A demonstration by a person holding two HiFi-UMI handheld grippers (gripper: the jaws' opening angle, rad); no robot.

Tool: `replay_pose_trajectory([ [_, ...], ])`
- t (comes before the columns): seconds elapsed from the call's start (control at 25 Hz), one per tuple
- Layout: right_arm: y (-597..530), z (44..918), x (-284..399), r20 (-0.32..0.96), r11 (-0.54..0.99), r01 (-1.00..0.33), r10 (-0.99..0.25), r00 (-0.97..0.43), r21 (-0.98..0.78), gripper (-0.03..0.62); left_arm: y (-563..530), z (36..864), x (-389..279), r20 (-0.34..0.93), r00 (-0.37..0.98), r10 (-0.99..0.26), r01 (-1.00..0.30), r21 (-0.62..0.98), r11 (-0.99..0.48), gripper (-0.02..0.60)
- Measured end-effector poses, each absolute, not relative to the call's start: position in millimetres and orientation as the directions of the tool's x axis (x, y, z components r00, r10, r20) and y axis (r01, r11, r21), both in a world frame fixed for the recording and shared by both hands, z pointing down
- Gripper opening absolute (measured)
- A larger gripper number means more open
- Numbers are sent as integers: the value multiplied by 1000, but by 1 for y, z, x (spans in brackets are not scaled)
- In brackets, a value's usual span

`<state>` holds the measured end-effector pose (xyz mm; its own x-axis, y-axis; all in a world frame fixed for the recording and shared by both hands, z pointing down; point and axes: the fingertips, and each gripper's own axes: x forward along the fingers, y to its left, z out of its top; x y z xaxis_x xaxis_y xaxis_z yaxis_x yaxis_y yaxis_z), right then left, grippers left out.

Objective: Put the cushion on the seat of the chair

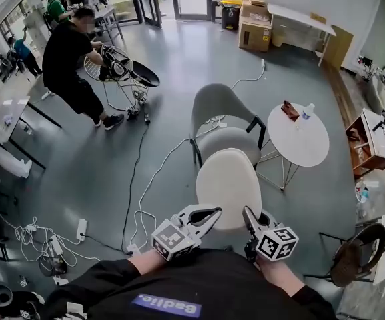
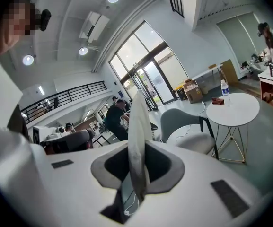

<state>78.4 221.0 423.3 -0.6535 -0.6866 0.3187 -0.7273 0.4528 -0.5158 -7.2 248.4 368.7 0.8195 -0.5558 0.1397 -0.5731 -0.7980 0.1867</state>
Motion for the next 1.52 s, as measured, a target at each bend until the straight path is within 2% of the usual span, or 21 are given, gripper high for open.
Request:
replay_pose_trajectory([
  [0.4,202,425,107,305,507,-684,-638,-707,-525,67,231,364,26,142,780,-609,-625,163,-763,15],
  [0.76,183,446,118,341,491,-678,-609,-716,-547,67,200,368,17,136,737,-662,-675,176,-716,15],
  [1.28,99,456,91,398,408,-758,-669,-628,-510,67,103,372,-21,110,815,-569,-579,195,-792,15],
  [1.52,64,464,71,443,362,-804,-691,-571,-471,67,58,365,-48,94,841,-532,-536,274,-798,15],
])
